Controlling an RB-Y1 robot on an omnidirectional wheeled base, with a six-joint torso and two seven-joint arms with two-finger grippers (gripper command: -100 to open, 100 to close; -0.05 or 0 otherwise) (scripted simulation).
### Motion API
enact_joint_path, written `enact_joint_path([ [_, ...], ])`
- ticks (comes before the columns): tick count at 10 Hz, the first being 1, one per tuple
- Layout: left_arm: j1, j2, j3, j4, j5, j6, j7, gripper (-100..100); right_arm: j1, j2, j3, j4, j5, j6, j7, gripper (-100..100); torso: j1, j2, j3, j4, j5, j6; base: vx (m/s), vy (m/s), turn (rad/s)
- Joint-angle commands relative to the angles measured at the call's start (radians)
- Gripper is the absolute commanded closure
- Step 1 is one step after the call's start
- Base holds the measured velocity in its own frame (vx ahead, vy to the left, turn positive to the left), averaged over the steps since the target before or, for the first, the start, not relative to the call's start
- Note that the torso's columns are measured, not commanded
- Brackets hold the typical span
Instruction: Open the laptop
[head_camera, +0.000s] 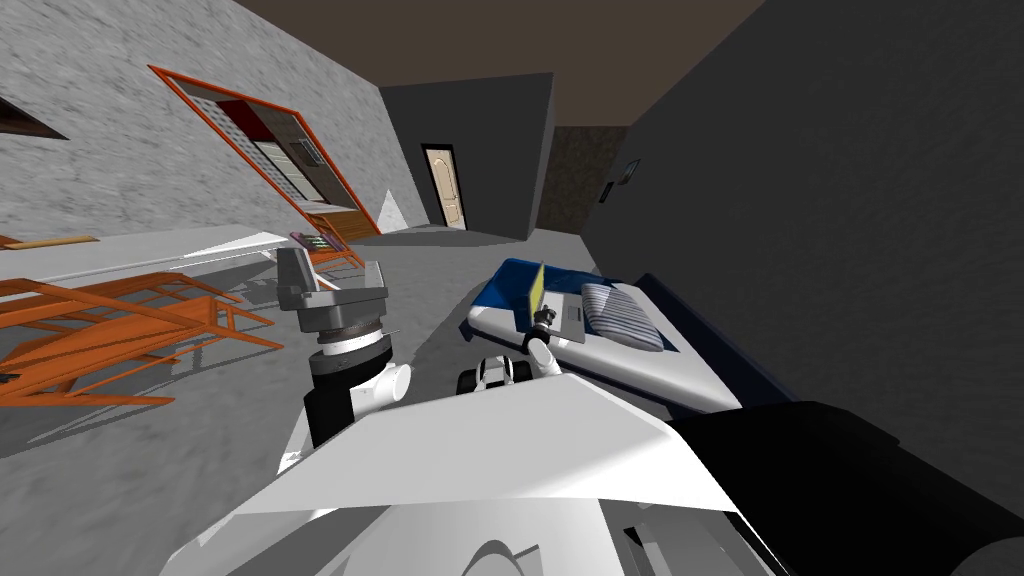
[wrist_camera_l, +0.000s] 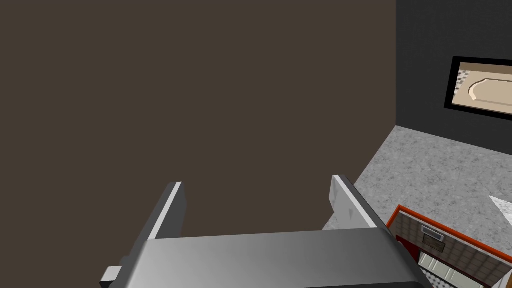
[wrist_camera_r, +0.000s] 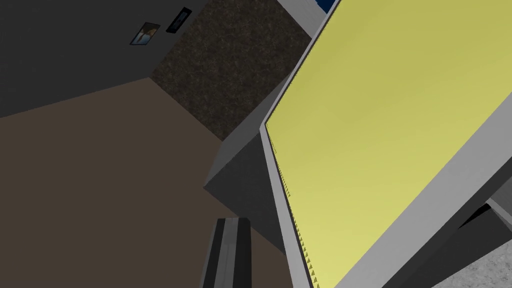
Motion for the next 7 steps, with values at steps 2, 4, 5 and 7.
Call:
enact_joint_path([
  [2, 0.0, 0.0, 0.0, 0.0, 0.0, 0.0, 0.0, 0, -0.011, -0.021, -0.006, 0.012, -0.009, -0.01, -0.098, 100, 0.0, 0.0, 0.0, 0.0, 0.0, 0.0, -0.049, -0.05, -0.017],
  [4, 0.0, 0.0, 0.0, 0.0, 0.0, 0.0, 0.0, 0, -0.015, -0.029, -0.008, 0.016, -0.013, -0.014, -0.152, 100, 0.0, 0.0, 0.0, 0.0, 0.0, 0.0, -0.048, -0.039, -0.013],
  [5, 0.0, 0.0, 0.0, 0.0, 0.0, 0.0, 0.0, 0, -0.015, -0.029, -0.008, 0.016, -0.013, -0.014, -0.165, 100, 0.001, 0.0, 0.0, 0.0, 0.0, 0.0, -0.034, -0.025, -0.007],
  [7, 0.0, 0.0, 0.0, 0.0, 0.0, 0.0, 0.0, 0, -0.019, -0.037, -0.011, 0.021, -0.017, -0.017, -0.21, 100, 0.0, -0.001, -0.001, 0.0, 0.0, 0.0, -0.029, -0.028, -0.009],
])
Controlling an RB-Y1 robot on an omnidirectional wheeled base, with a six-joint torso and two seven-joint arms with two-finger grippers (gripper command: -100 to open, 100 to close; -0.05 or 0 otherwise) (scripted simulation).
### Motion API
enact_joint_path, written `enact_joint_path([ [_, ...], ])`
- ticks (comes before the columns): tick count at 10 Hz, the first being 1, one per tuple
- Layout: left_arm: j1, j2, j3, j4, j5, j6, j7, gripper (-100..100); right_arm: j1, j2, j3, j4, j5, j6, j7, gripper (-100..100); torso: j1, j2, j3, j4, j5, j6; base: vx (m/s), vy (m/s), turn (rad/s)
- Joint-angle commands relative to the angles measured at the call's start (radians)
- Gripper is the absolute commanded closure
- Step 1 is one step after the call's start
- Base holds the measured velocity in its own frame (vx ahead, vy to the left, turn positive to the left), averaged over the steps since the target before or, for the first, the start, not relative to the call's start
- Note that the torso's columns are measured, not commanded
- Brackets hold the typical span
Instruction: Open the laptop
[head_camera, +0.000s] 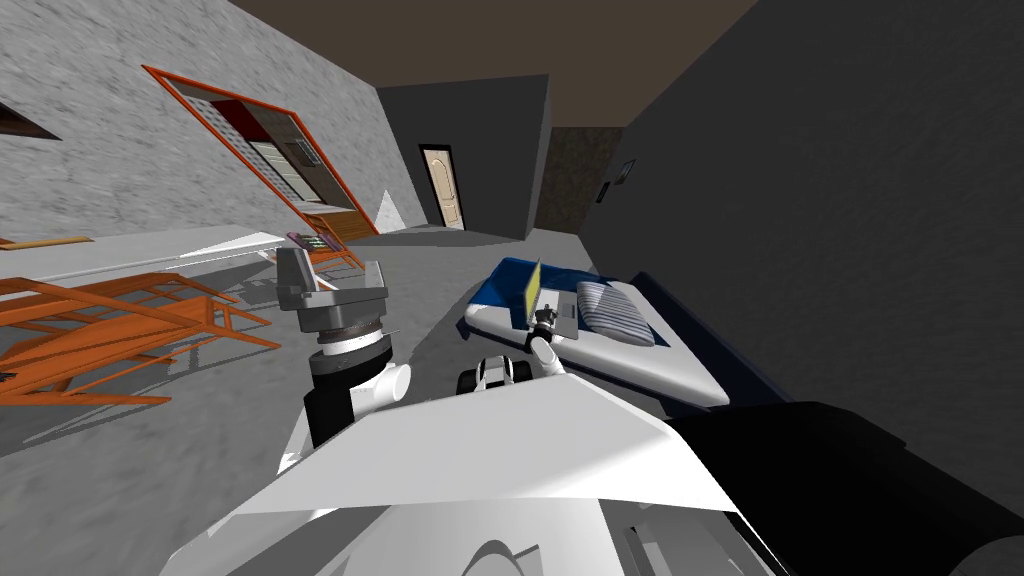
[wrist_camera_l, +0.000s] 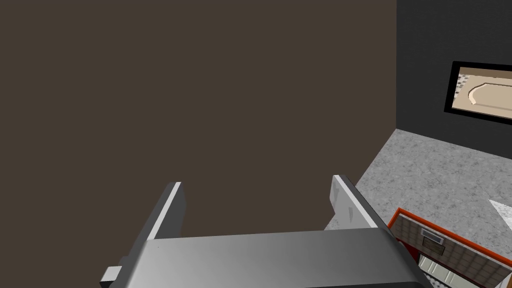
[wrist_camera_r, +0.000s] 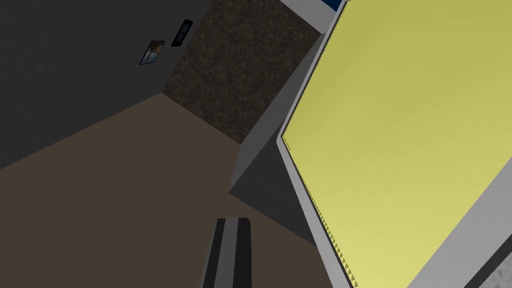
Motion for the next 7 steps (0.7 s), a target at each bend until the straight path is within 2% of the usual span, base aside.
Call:
enact_joint_path([
  [1, 0.0, 0.0, 0.0, 0.0, 0.0, 0.0, 0.0, 0, -0.002, -0.002, -0.001, 0.002, -0.001, -0.001, -0.021, 100, 0.0, 0.0, 0.0, 0.0, 0.0, 0.0, -0.009, -0.01, -0.001],
  [2, 0.0, 0.0, 0.0, 0.0, 0.0, 0.0, 0.0, 0, 0.008, -0.005, 0.001, 0.011, 0.018, 0.016, -0.021, -100, 0.001, 0.0, 0.0, 0.0, 0.0, 0.0, 0.068, 0.1, 0.021],
  [3, 0.0, 0.0, 0.0, 0.0, 0.0, 0.0, 0.0, 0, 0.012, -0.007, 0.002, 0.015, 0.025, 0.023, -0.019, -100, 0.006, -0.003, -0.002, -0.001, 0.001, 0.0, 0.088, 0.144, 0.014],
  [7, 0.0, 0.0, 0.0, 0.0, 0.0, 0.0, 0.0, 0, 0.032, -0.013, 0.006, 0.037, 0.064, 0.059, -0.012, -100, -0.001, 0.001, 0.001, 0.0, 0.0, 0.0, 0.102, 0.139, 0.006],
])
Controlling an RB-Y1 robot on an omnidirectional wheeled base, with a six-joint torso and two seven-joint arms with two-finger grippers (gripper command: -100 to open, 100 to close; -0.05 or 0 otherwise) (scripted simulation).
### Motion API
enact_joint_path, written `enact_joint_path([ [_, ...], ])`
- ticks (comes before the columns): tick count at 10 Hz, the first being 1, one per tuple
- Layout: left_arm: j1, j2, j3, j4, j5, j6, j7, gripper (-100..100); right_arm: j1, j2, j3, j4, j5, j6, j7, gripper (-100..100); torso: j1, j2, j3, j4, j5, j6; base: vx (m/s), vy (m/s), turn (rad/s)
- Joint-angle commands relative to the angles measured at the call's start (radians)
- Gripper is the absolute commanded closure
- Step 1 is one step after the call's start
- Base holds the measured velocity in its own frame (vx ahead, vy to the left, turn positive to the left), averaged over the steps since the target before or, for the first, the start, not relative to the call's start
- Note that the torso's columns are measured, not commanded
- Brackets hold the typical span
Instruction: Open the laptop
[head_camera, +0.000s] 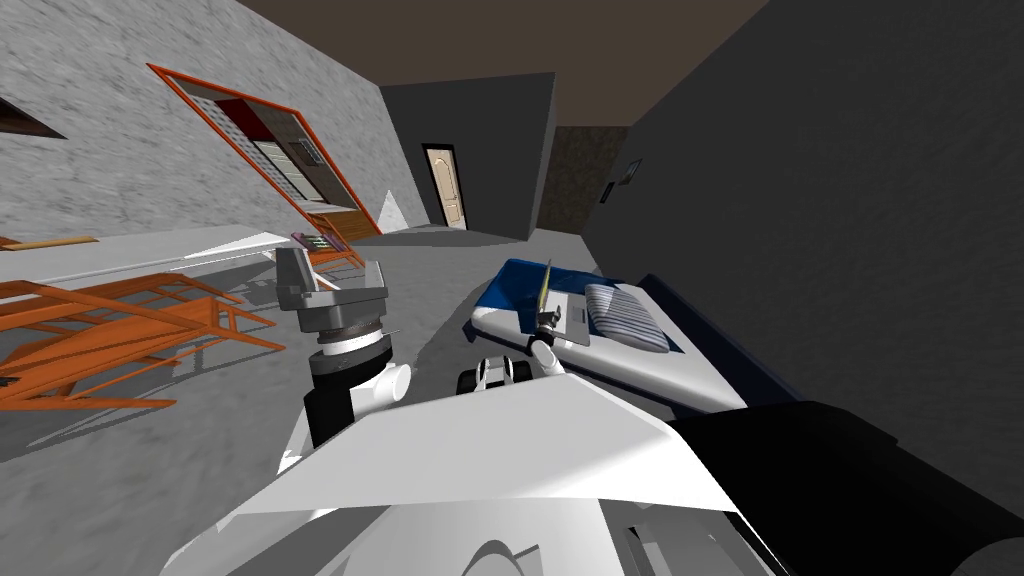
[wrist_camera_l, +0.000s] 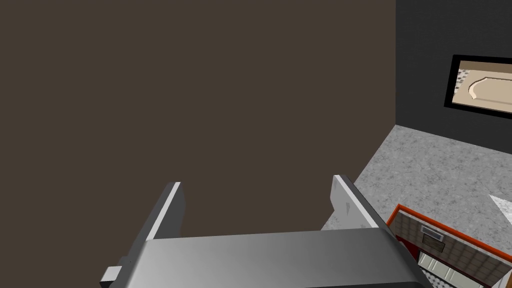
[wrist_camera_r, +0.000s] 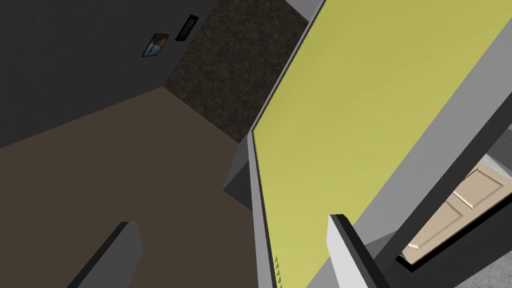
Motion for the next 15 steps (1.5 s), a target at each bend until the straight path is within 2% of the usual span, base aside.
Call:
enact_joint_path([
  [1, 0.0, 0.0, 0.0, 0.0, 0.0, 0.0, 0.0, 0, 0.014, -0.004, 0.003, 0.014, 0.027, 0.025, 0.005, -100, 0.001, -0.002, 0.0, -0.001, -0.001, -0.003, 0.088, 0.146, 0.007],
  [4, 0.0, 0.0, 0.0, 0.0, 0.0, 0.0, 0.0, 0, 0.022, -0.007, 0.001, 0.022, 0.04, 0.041, 0.009, -100, 0.002, -0.006, -0.003, -0.002, -0.001, -0.003, 0.094, 0.121, 0.016],
  [5, 0.0, 0.0, 0.0, 0.0, 0.0, 0.0, 0.0, 0, -0.004, 0.013, -0.049, 0.045, -0.009, -0.007, 0.06, -100, -0.003, 0.0, -0.001, 0.0, -0.001, -0.001, 0.043, 0.068, -0.224],
  [6, 0.0, 0.0, 0.0, 0.0, 0.0, 0.0, 0.0, 0, -0.004, 0.013, -0.077, 0.045, -0.039, -0.034, 0.085, -100, -0.002, 0.001, 0.001, 0.0, -0.001, 0.001, 0.063, 0.093, -0.137],
  [7, 0.0, 0.0, 0.0, 0.0, 0.0, 0.0, 0.0, 0, -0.004, 0.013, -0.098, 0.045, -0.05, -0.067, 0.117, -100, 0.0, 0.0, 0.0, 0.0, 0.0, 0.0, 0.035, 0.054, 0.007],
  [8, 0.0, 0.0, 0.0, 0.0, 0.0, 0.0, 0.0, 0, -0.004, 0.013, -0.098, 0.045, -0.05, -0.098, 0.143, -100, 0.0, 0.001, 0.0, 0.0, 0.0, 0.0, 0.004, 0.012, 0.022],
  [9, 0.0, 0.0, 0.0, 0.0, 0.0, 0.0, 0.0, 0, -0.03, 0.034, -0.147, 0.067, -0.1, -0.128, 0.176, -100, -0.002, 0.002, 0.001, 0.0, 0.0, 0.0, 0.023, 0.047, -0.214],
  [11, 0.0, 0.0, 0.0, 0.0, 0.0, 0.0, 0.0, 0, -0.03, 0.034, -0.198, 0.067, -0.141, -0.187, 0.228, -100, 0.002, -0.001, -0.001, 0.0, 0.001, 0.0, 0.027, 0.06, -0.074],
  [13, 0.0, 0.0, 0.0, 0.0, 0.0, 0.0, 0.0, 0, -0.03, 0.034, -0.198, 0.067, -0.141, -0.239, 0.277, -100, -0.001, 0.0, 0.0, 0.0, 0.0, 0.0, 0.009, 0.011, 0.015],
  [14, 0.0, 0.0, 0.0, 0.0, 0.0, 0.0, 0.0, 0, -0.057, 0.054, -0.244, 0.089, -0.187, -0.269, 0.307, -100, -0.002, 0.0, 0.0, 0.0, 0.0, 0.0, 0.033, 0.051, -0.215],
  [15, 0.0, 0.0, 0.0, 0.0, 0.0, 0.0, 0.0, 0, -0.057, 0.054, -0.27, 0.089, -0.213, -0.296, 0.333, -100, 0.002, -0.001, -0.001, 0.0, 0.001, 0.001, 0.046, 0.085, -0.154],
])
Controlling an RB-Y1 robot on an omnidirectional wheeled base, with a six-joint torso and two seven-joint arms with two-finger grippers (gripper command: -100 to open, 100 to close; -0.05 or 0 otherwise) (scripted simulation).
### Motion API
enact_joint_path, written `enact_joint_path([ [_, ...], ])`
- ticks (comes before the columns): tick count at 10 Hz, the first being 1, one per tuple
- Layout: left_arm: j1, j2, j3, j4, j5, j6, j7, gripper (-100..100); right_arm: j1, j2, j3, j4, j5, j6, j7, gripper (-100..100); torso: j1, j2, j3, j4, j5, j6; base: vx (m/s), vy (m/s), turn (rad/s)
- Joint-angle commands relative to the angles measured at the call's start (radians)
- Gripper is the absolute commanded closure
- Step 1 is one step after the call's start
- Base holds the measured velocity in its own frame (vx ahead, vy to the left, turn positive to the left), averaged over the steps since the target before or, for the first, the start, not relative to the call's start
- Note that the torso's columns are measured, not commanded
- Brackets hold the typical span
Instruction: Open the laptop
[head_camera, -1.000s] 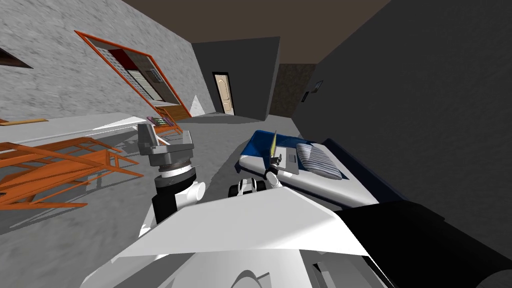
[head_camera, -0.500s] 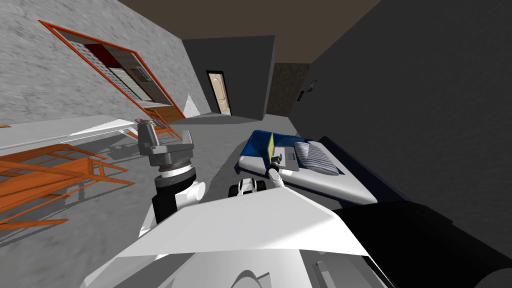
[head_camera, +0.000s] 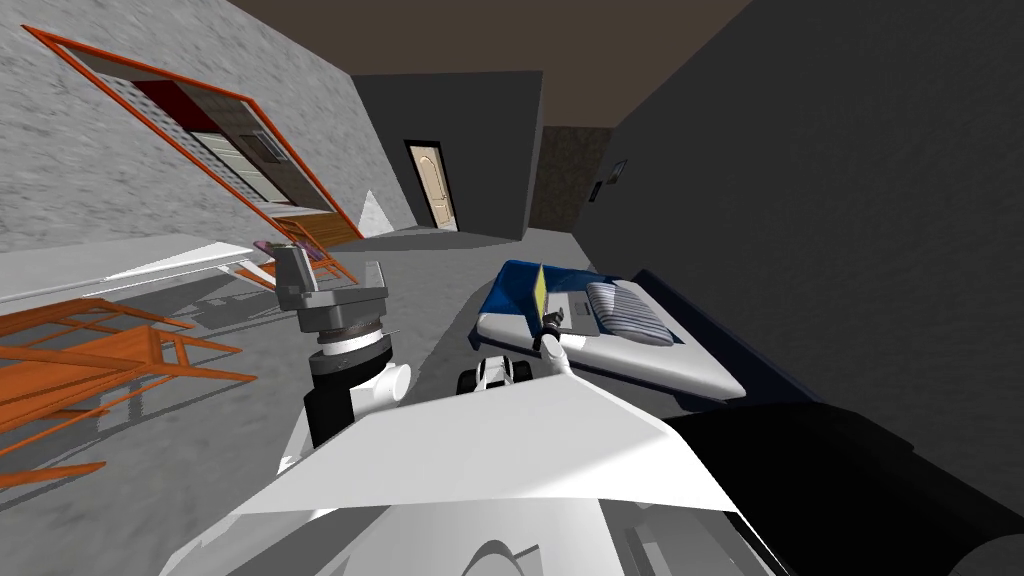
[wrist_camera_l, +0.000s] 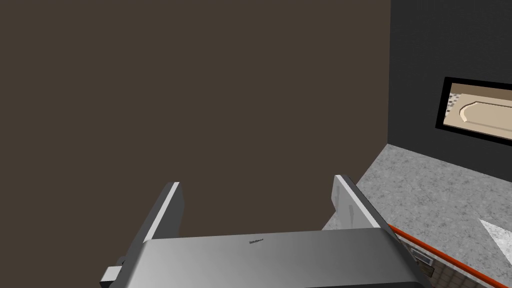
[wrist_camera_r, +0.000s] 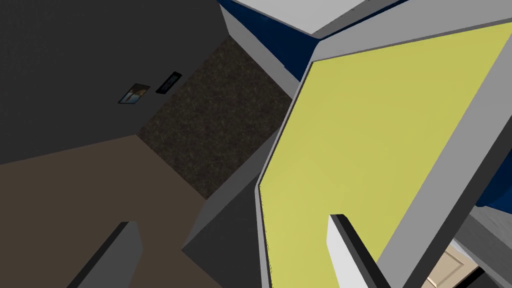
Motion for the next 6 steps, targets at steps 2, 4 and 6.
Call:
enact_joint_path([
  [2, 0.0, 0.0, 0.0, 0.0, 0.0, 0.0, 0.0, 0, -0.014, 0.009, -0.077, 0.011, -0.07, -0.104, 0.1, -100, -0.001, 0.001, 0.0, 0.0, 0.0, -0.001, 0.017, 0.038, 0.015],
  [4, 0.0, 0.0, 0.0, 0.0, 0.0, 0.0, 0.0, 0, -0.014, 0.009, -0.077, 0.011, -0.07, -0.133, 0.127, -100, -0.004, 0.003, 0.002, 0.001, -0.001, -0.001, -0.003, -0.005, -0.001],
  [6, 0.0, 0.0, 0.0, 0.0, 0.0, 0.0, 0.0, 0, -0.041, 0.029, -0.153, 0.033, -0.145, -0.201, 0.193, -100, 0.002, -0.001, 0.0, 0.0, 0.0, 0.0, 0.038, 0.073, -0.183],
])
